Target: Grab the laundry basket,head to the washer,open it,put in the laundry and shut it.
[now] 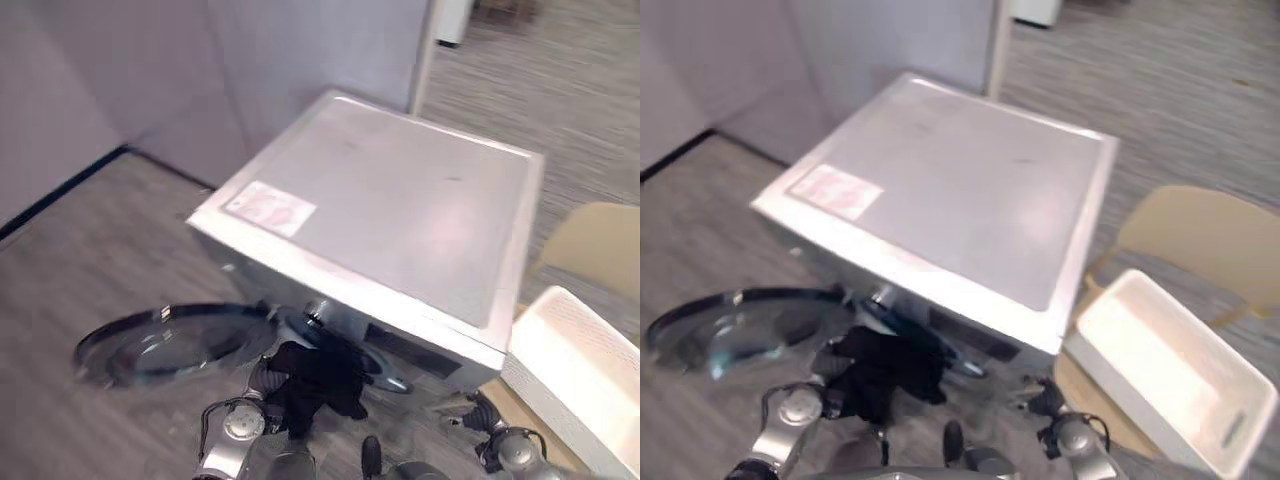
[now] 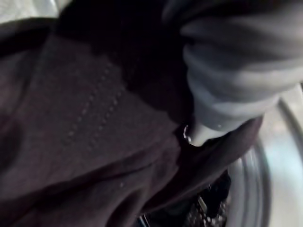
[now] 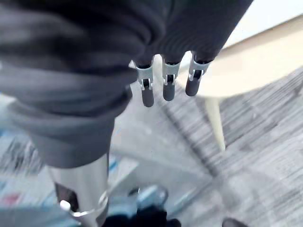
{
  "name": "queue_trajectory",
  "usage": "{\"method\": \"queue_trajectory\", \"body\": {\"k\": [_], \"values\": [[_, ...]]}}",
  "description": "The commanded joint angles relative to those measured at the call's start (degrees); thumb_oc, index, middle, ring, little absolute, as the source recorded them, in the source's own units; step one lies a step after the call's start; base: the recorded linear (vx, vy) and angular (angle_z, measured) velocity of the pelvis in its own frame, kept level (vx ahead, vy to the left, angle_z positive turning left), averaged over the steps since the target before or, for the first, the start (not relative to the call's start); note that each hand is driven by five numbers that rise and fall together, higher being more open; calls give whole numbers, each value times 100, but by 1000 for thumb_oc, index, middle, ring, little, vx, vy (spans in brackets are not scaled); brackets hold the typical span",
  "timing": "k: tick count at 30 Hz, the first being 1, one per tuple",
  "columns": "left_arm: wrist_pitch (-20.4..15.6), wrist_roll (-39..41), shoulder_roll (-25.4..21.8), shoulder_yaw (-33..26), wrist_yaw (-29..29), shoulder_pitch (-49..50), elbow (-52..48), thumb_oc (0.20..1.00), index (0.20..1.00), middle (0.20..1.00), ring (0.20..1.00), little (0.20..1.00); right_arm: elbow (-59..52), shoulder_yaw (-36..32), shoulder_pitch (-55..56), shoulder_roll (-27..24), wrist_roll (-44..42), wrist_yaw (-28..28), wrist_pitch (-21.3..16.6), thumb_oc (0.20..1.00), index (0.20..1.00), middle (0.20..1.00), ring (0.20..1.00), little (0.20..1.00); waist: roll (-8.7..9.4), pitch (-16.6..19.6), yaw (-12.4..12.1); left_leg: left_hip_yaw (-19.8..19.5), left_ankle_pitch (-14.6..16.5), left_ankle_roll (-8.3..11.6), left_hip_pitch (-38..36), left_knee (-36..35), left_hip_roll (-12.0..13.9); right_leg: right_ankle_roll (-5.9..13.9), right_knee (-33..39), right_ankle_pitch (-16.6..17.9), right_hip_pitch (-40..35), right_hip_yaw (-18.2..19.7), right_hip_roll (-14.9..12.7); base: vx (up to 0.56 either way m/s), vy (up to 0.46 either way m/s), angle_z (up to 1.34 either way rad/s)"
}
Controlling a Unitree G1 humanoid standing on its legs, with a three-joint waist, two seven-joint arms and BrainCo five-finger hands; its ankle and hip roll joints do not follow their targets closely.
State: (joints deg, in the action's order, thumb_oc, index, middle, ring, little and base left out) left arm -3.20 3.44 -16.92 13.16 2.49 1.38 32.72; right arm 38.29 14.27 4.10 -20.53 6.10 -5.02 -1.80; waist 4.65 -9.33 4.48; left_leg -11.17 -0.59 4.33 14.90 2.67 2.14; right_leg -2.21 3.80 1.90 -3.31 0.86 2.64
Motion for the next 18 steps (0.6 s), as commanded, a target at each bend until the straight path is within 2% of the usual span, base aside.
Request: {"method": "queue_trajectory", "body": {"k": [1,2,5,7,12,14,15,16,18], "values": [[-324,-106,-365,-8,99,-79,-491,200,200,200,200,200,-217,-215,-249,-183,-102,-68,-158,1000,1000,1000,1000,1000,42,-226,-186,1052,262,-129,-728,341,-8,814,-849,-599,552,-212,-653,-7,460,-140],[-335,-124,-421,-1,119,-94,-526,200,200,200,200,200,-218,-175,-336,-129,-71,-65,-132,1000,1000,1000,1000,1000,25,-286,-162,1339,278,-224,-789,255,-18,906,-999,-502,813,45,-713,-92,443,-92],[-363,-124,-561,-30,206,-229,-555,200,200,200,200,200,-150,-68,-558,-29,-46,-92,-102,1000,1000,1000,1000,1000,51,-452,-173,1825,320,-322,-751,241,-41,1061,-1157,-281,1265,164,-832,-190,272,-120],[-394,-65,-641,-59,269,-347,-568,200,200,200,200,200,-55,13,-714,54,-19,-131,-107,1000,1000,1000,1000,1000,67,-577,-277,2129,364,-355,-684,300,20,1103,-1329,-191,1497,-267,-1007,-183,97,-100],[-374,12,-678,-47,324,-512,-668,200,200,200,200,200,-155,110,-841,65,-46,-193,-158,1000,1000,1000,1000,1000,44,-734,-431,2562,357,-435,-400,556,106,890,-2169,-683,1412,-1323,-1080,-170,73,-45],[-371,108,-680,-52,378,-583,-728,200,200,200,200,200,-194,169,-865,79,-67,-249,-147,1000,1000,1000,1000,1000,128,-824,-585,2715,538,-372,-275,832,156,785,-2194,-947,1385,-1654,-1182,-207,-109,-58],[-422,370,-651,-54,513,-777,-838,200,200,200,200,200,-245,238,-973,86,-190,-320,-160,1000,1000,1000,1000,1000,184,-1097,-592,2702,618,-430,304,1464,264,681,-2523,-1031,1819,-1460,-1052,-265,-177,-76],[-423,373,-652,-53,513,-787,-833,200,200,200,200,200,-242,236,-982,86,-191,-320,-160,1000,1000,1000,1000,1000,183,-1084,-597,2705,635,-431,341,1498,273,680,-2547,-1040,1854,-1453,-1050,-308,-147,-45],[-527,662,-510,-109,725,-971,-867,200,200,200,200,200,-229,284,-1181,59,-277,-457,-161,1000,1000,1000,1000,1000,148,-1200,-630,2691,770,-511,842,1940,409,609,-2943,-1123,2408,-1474,-1095,-159,-73,-2]]}}
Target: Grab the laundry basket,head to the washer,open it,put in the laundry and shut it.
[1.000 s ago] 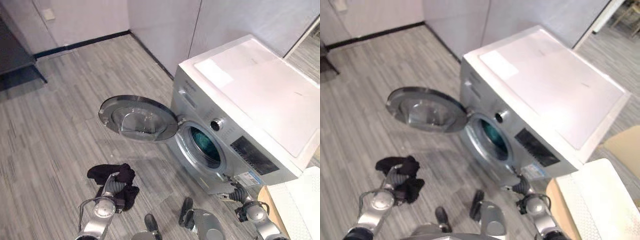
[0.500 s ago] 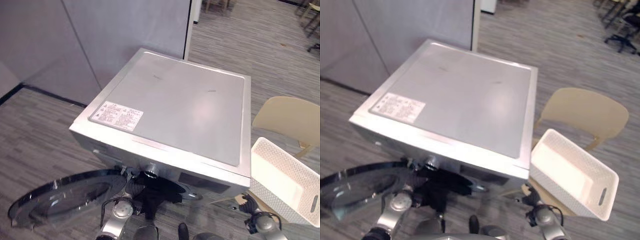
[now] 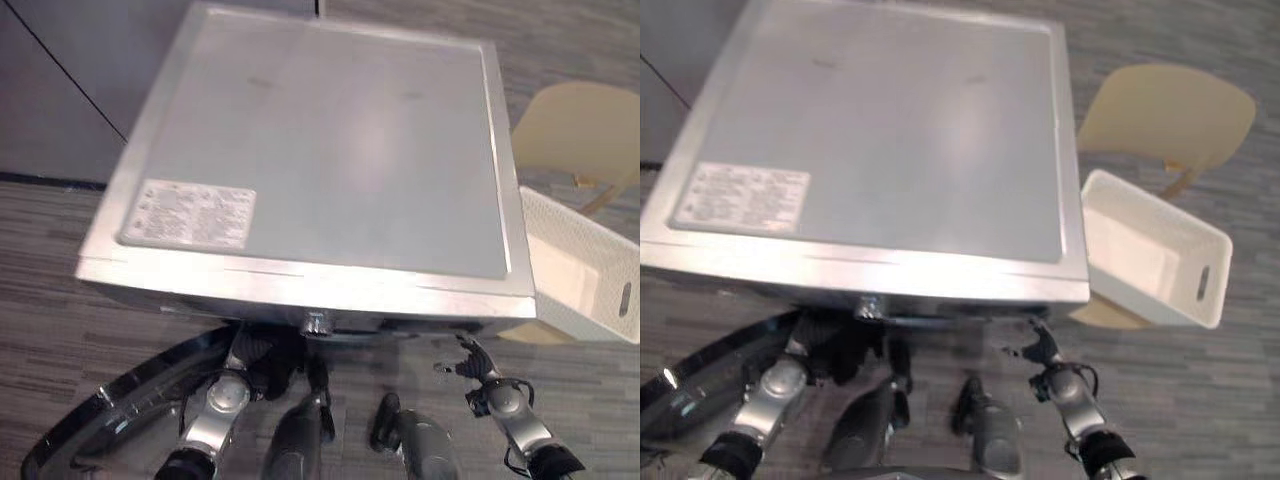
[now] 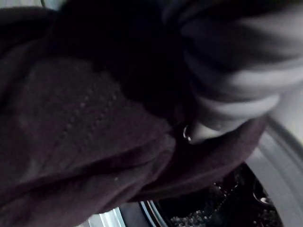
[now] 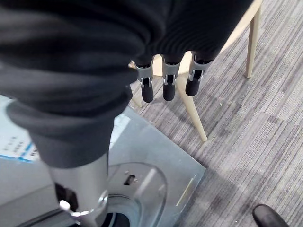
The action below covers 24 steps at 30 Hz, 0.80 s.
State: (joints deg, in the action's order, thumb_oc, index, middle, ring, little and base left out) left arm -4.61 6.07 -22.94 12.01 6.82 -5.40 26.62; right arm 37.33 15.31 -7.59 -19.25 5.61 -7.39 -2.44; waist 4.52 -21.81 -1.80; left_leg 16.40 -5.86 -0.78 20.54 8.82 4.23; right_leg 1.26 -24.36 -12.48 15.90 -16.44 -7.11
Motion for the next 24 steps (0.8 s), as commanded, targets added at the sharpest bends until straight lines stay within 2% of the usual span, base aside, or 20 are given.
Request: {"method": "queue_trajectory", "body": {"k": [1,2,3,6,7,8,11,12,14,16,19,20,21,24], "values": [[-385,398,93,6,293,-293,-257,200,200,200,200,200,-133,181,-12,-69,-228,-219,-98,1000,1000,1000,1000,1000,161,56,0,-68,1301,0,289,1332,201,261,-131,313,496,256,-120,-114,-86,-14],[-406,550,153,16,363,-380,-277,200,200,200,200,200,-189,178,-48,-73,-295,-254,-89,1000,1000,1000,1000,1000,154,41,20,-124,1349,-28,526,1601,235,220,-363,258,756,246,-118,-153,-181,-9],[-570,1049,382,-107,700,-604,-418,200,200,200,200,200,-398,121,-139,-106,-446,-444,-140,1000,1000,1000,1000,1000,116,-22,67,-227,1508,-65,1270,2422,440,146,-1100,2,1516,211,-194,-152,-181,5],[-671,1338,552,-135,891,-846,-487,200,200,200,200,200,-563,114,-168,-98,-517,-548,-189,1000,1000,1000,1000,1000,117,-67,144,-328,1620,-69,1758,2915,519,70,-1530,-158,1961,229,-204,-139,-143,21],[-807,1312,575,-171,1240,-1287,-597,200,200,200,200,200,-687,141,-267,-104,-617,-666,-303,1000,1000,1000,1000,1000,124,-150,204,-396,1712,-65,2230,3302,605,12,-1896,-290,2429,244,-228,-124,-95,31],[-808,1308,576,-171,1248,-1302,-591,200,200,200,200,200,-683,139,-280,-104,-619,-667,-304,1000,1000,1000,1000,1000,120,-131,209,-406,1726,-65,2285,3340,611,9,-1928,-306,2477,242,-230,-124,-88,14],[-929,847,469,-196,1999,-2140,-763,200,200,200,200,200,-919,224,-351,-139,-678,-791,-511,1000,1000,1000,1000,1000,177,-133,347,-536,1878,-53,3132,3942,691,-101,-2507,-484,3275,375,-274,-105,-78,-7],[-842,386,318,-164,2503,-2699,-686,200,200,200,200,200,-1023,327,-320,-173,-704,-806,-652,1000,1000,1000,1000,1000,216,-100,457,-637,1938,-58,3533,4233,771,-170,-2749,-570,3640,463,-286,-77,-70,6],[-806,207,224,-113,2762,-3025,-554,200,200,200,200,200,-1075,377,-300,-191,-715,-813,-730,1000,1000,1000,1000,1000,229,-31,525,-710,1995,-61,3802,4422,832,-184,-2933,-630,3900,491,-307,-36,-52,2],[-677,-19,-127,115,3212,-3835,-146,200,200,200,200,200,-1150,497,-316,-260,-748,-847,-852,1000,1000,1000,1000,1000,248,31,692,-836,2074,-79,4236,4737,919,-220,-3224,-715,4299,529,-327,-35,-59,0],[-522,-359,-876,580,3283,-4862,465,200,200,200,200,200,-1301,606,-351,-427,-793,-784,-992,1000,1000,1000,1000,1000,181,131,904,-956,2144,-106,4755,5082,1004,-266,-3564,-789,4810,614,-286,-36,-9,-5],[-422,-744,-1369,1056,3220,-5505,722,200,200,200,200,200,-1457,600,-386,-579,-842,-718,-1096,1000,1000,1000,1000,1000,106,207,1002,-999,2179,-119,5024,5232,1019,-294,-3728,-856,5092,650,-269,-8,19,-10],[-429,-742,-1370,1086,3223,-5552,754,200,200,200,200,200,-1463,584,-395,-567,-845,-713,-1093,1000,1000,1000,1000,1000,114,211,996,-1006,2184,-118,5061,5251,1018,-296,-3748,-865,5124,648,-273,6,19,-9],[-154,-1642,-2162,2114,3189,-6539,1262,200,200,200,200,200,-1630,582,-418,-823,-1035,-574,-1285,1000,1000,1000,1000,1000,-16,292,1119,-1045,2226,-148,5382,5425,1041,-283,-3906,-861,5451,720,-240,3,24,-8]]}}
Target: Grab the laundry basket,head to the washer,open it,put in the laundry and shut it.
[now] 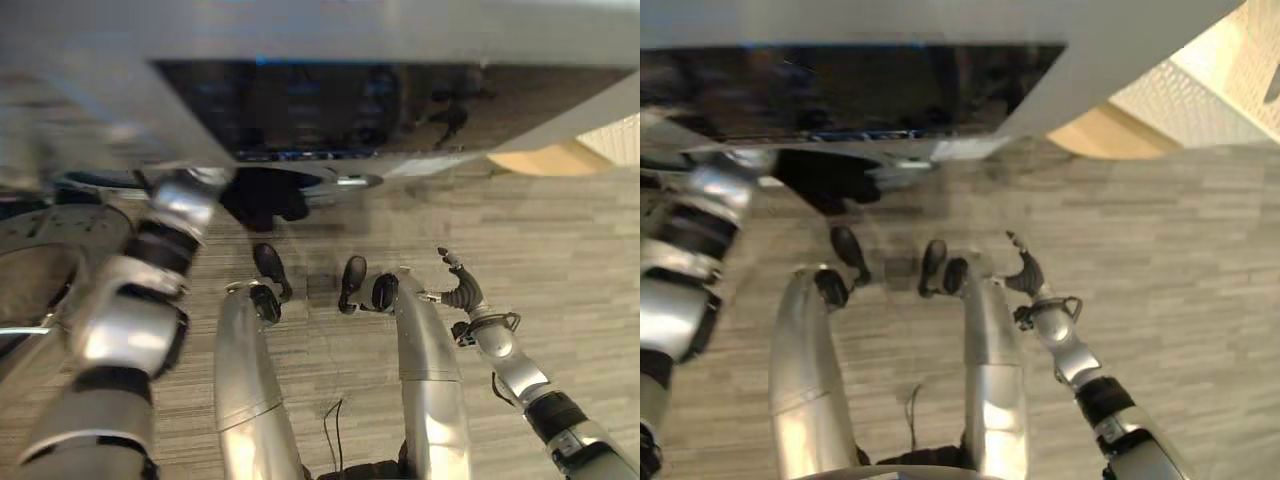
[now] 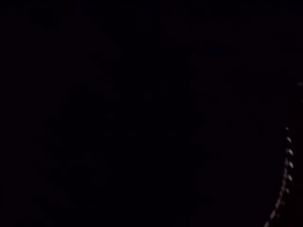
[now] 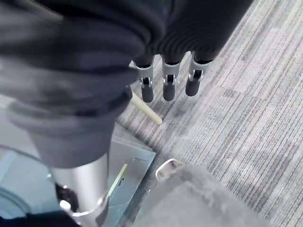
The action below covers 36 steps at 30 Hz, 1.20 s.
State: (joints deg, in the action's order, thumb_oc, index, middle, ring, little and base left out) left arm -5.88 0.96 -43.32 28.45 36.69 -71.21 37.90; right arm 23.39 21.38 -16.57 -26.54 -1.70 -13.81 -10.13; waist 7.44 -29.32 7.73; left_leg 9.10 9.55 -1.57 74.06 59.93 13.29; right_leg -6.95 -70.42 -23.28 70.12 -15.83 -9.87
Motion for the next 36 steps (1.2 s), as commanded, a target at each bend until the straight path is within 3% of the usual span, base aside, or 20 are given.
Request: {"method": "queue_trajectory", "body": {"k": [1,2,3,6,7,10,11,12,13,15,18,19,21,26,36], "values": [[-37,-1127,-116,530,209,-29,182,200,200,200,200,200,-236,-45,468,-70,-312,74,-518,1000,1000,1000,1000,1000,-290,1043,151,-323,689,-70,63,331,135,538,684,214,58,657,35,0,0,0],[128,-1610,-376,1105,199,-545,441,200,200,200,200,200,-264,7,416,-215,-386,127,-589,1000,1000,1000,1000,1000,-355,1059,210,-337,716,-75,171,397,159,550,610,199,165,687,54,0,0,0],[385,-2377,-685,2135,204,-1359,896,200,200,200,200,200,-340,30,409,-364,-471,221,-727,1000,1000,1000,1000,1000,-402,1069,234,-362,713,-87,411,502,173,553,552,218,372,708,74,22,44,3],[837,-3486,-945,3474,413,-2554,1119,200,200,200,200,200,-478,148,433,-719,-628,299,-910,1000,1000,1000,1000,1000,-547,1040,290,-430,787,-108,692,723,238,594,409,227,594,735,102,20,34,3],[1095,-4063,-1026,4174,454,-3096,1209,200,200,200,200,200,-524,188,470,-903,-682,293,-994,1000,1000,1000,1000,1000,-628,1016,303,-476,793,-122,877,853,252,612,343,271,732,758,132,0,0,0],[1314,-4585,-959,4760,356,-3520,1368,200,200,200,200,200,-539,222,423,-973,-734,287,-1066,1000,1000,1000,1000,1000,-646,972,283,-546,827,-132,1094,1033,272,639,237,293,888,729,147,8,-4,-3],[1458,-4713,-888,4800,294,-3527,1444,310,310,310,310,310,-501,237,413,-965,-743,231,-1102,1000,1000,1000,1000,1000,-655,941,271,-593,839,-133,1193,1121,276,641,171,294,962,720,159,19,-19,-9],[1489,-4812,-792,4751,123,-3401,1516,1000,1000,1000,1000,1000,-438,267,362,-940,-749,178,-1110,1000,1000,1000,1000,1000,-666,905,254,-642,848,-131,1253,1191,287,652,129,300,998,702,167,8,-39,-10],[1448,-4807,-698,4679,33,-3336,1546,1000,1000,1000,1000,1000,-400,269,337,-910,-761,130,-1095,1000,1000,1000,1000,1000,-655,874,255,-667,845,-130,1293,1250,287,654,88,313,1020,697,174,-2,-45,-4],[1371,-4411,-423,3949,-297,-2840,1695,1000,1000,1000,1000,1000,-284,265,213,-730,-672,-5,-955,1000,1000,1000,1000,1000,-607,787,222,-750,824,-121,1343,1326,283,651,34,324,1058,671,205,-8,-68,-10],[758,-3314,-30,2558,-784,-1901,1487,1000,1000,1000,1000,1000,-291,159,249,-548,-437,0,-655,1000,1000,1000,1000,1000,-513,748,193,-832,799,-112,1329,1391,262,633,-32,336,1067,616,260,-3,-59,-5],[749,-3306,-34,2528,-790,-1871,1476,1000,1000,1000,1000,1000,-301,163,267,-569,-432,0,-647,1000,1000,1000,1000,1000,-532,760,197,-832,801,-110,1327,1392,265,633,-32,335,1065,617,262,-9,-30,-1],[399,-2346,64,1886,-1099,-1217,1480,1000,1000,1000,1000,1000,-450,54,316,-544,-355,109,-578,1000,1000,1000,1000,1000,-443,777,150,-859,774,-112,1304,1356,236,623,10,371,1082,592,278,-18,-25,-9],[173,-1378,88,930,-1147,87,1063,1000,1000,1000,1000,1000,-537,-138,531,-439,-184,122,-517,1000,1000,1000,1000,1000,-446,882,45,-915,729,-68,1328,1257,179,587,76,333,1053,516,217,-6,-8,-2],[213,-1445,107,-80,-1147,1977,-180,1000,1000,1000,1000,1000,-346,-373,561,-251,1,-21,-322,1000,1000,1000,1000,1000,-479,935,-177,-876,733,-56,1251,1119,74,563,108,276,963,488,130,-4,21,9]]}}
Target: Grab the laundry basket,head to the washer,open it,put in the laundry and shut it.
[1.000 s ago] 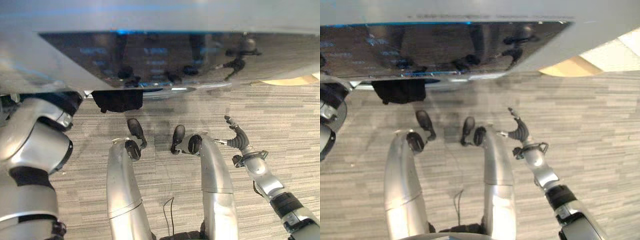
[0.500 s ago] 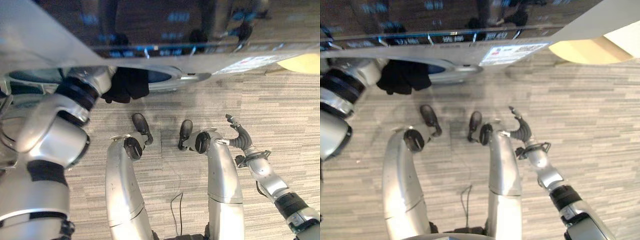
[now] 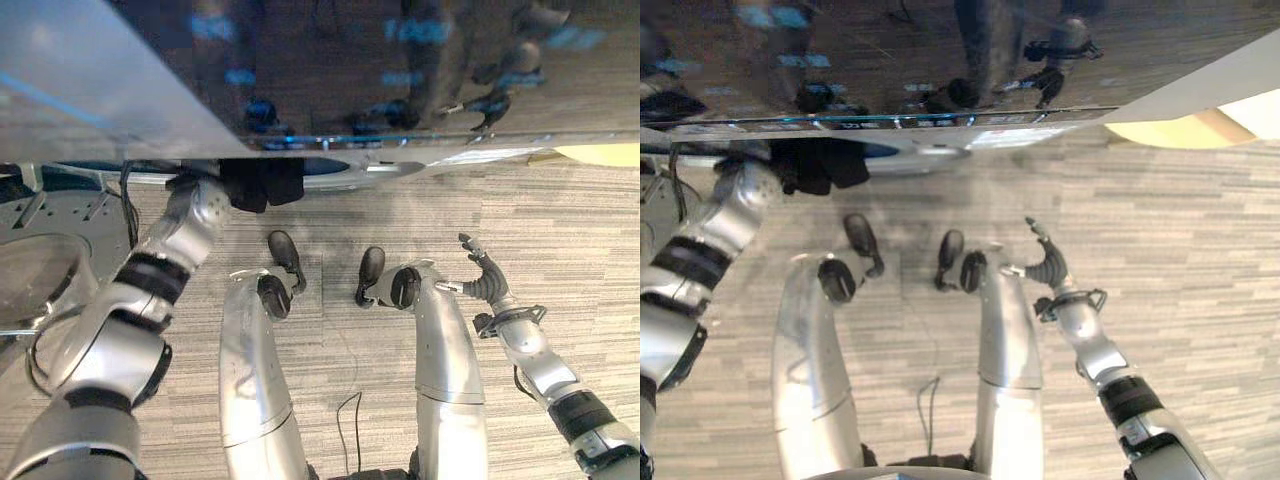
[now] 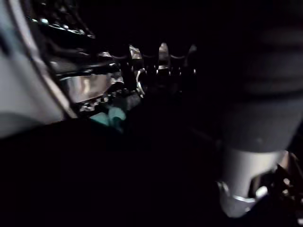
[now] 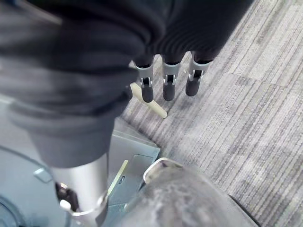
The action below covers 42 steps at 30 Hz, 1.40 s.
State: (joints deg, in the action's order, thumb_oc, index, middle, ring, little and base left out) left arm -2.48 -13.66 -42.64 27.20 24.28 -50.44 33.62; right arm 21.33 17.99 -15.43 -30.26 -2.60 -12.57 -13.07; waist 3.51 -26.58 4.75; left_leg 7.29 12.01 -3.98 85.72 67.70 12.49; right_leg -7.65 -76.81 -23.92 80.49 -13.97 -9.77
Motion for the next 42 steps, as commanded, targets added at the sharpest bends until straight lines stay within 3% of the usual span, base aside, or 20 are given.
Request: {"method": "queue_trajectory", "body": {"k": [1,9,10,11,12,22,30,35,39,42], "values": [[-96,-73,247,-28,-146,327,174,1000,1000,1000,1000,1000,45,-66,289,126,122,-183,87,1000,1000,1000,1000,1000,-88,646,71,-633,474,172,57,290,113,618,765,345,-86,336,89,-16,93,9],[-3,-431,491,604,-604,19,812,1000,1000,1000,1000,1000,305,34,-193,3,72,-244,210,1000,1000,1000,1000,1000,-68,624,91,-607,442,142,172,305,83,625,697,406,62,427,50,-2,58,4],[60,-595,511,916,-751,-301,1158,1000,1000,1000,1000,1000,331,83,-321,-64,25,-244,211,1000,1000,1000,1000,1000,-64,603,127,-608,440,134,226,343,87,637,655,434,113,442,40,-8,60,-2],[74,-621,522,1066,-830,-492,1347,561,561,561,561,561,360,105,-384,-93,3,-223,225,1000,1000,1000,1000,1000,-54,579,133,-618,437,130,258,355,96,648,639,443,141,452,39,-11,81,-3],[58,-529,539,1114,-914,-579,1453,200,200,200,200,200,344,126,-412,-101,-10,-203,233,1000,1000,1000,1000,1000,-44,567,152,-628,435,130,282,376,102,654,632,454,153,456,42,-4,41,-6],[-218,644,645,818,-867,-606,1030,200,200,200,200,200,254,20,-393,-79,-22,-193,255,1000,1000,1000,1000,1000,-29,461,155,-641,517,94,350,725,103,690,356,469,242,475,38,8,55,-7],[-381,1332,793,67,-238,-447,389,200,200,200,200,200,81,-127,-134,56,42,-206,189,1000,1000,1000,1000,1000,-22,516,136,-566,566,82,246,757,51,657,250,387,197,510,-23,2,13,-1],[-710,2169,1086,-595,132,-306,-198,200,200,200,200,200,-127,-200,32,154,49,-187,101,1000,1000,1000,1000,1000,-15,604,135,-526,589,94,180,766,16,633,157,320,179,542,-51,7,4,4],[-791,2248,1135,-778,556,-605,-172,200,200,200,200,200,-179,-104,-18,209,62,-192,21,1000,1000,1000,1000,1000,-11,631,173,-493,576,108,146,707,34,637,194,354,162,574,-41,0,1,1],[-712,1868,982,-702,1241,-1112,-5,200,200,200,200,200,-276,22,-19,198,62,-204,-82,1000,1000,1000,1000,1000,11,667,241,-510,535,130,170,635,52,655,289,401,160,592,-34,0,0,0]]}}
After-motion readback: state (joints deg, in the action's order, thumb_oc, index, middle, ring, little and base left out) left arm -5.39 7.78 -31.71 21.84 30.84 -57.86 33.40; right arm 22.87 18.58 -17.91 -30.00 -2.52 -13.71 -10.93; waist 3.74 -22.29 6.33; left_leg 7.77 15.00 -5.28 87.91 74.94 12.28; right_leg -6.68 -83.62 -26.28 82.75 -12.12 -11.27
